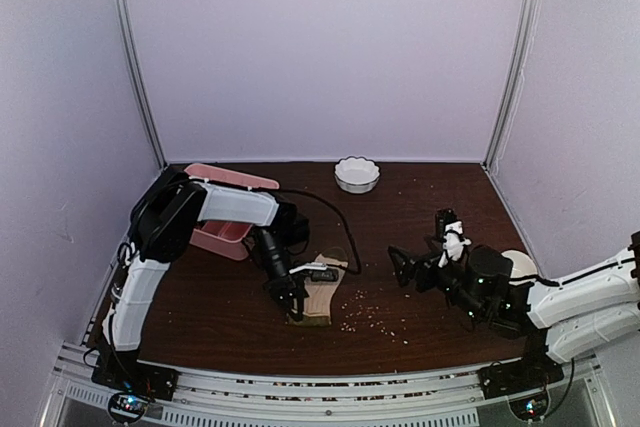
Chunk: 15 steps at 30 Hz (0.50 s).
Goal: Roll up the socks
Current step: Roll the sock at the center of the board.
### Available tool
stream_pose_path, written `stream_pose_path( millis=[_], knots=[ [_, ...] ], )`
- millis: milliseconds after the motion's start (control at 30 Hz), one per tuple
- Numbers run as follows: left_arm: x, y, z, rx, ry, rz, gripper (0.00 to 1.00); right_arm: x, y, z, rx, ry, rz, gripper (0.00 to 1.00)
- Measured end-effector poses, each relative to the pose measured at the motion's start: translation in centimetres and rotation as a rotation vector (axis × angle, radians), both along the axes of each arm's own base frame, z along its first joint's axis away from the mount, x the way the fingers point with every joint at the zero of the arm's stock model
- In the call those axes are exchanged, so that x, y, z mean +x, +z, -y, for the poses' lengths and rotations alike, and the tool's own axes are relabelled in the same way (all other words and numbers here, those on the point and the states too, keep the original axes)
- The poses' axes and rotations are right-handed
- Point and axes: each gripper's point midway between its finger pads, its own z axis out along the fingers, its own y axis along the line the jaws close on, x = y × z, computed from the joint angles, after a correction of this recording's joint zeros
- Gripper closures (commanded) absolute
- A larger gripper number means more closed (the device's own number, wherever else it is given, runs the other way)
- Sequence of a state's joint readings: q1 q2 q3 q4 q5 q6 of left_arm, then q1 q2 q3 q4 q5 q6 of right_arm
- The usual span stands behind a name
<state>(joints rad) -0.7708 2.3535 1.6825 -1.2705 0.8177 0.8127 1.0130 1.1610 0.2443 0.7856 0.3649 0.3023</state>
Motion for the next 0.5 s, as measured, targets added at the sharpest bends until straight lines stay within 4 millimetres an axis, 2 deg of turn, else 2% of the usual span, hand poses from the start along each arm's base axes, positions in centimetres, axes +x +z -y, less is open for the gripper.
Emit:
stream_pose_path(
  millis=[167, 233, 333, 500],
  knots=[
    [0.7, -0.1, -0.3, 0.04, 0.079, -0.104, 1.0, -4.9, -3.9, -2.7, -0.292, 0.098, 0.005, 0.0],
    [0.8, -0.2, -0.3, 0.051, 0.095, -0.12, 0.99, -5.9, -5.1, -3.2, -0.371, 0.119, 0.015, 0.0],
    [0.9, -0.2, -0.4, 0.072, 0.108, -0.125, 0.99, -7.2, -7.0, -4.7, -0.497, 0.179, 0.026, 0.05],
    [1.3, -0.2, -0.4, 0.112, 0.107, -0.096, 0.98, -9.8, -8.2, -11.3, -0.631, 0.384, 0.069, 0.18]
  ],
)
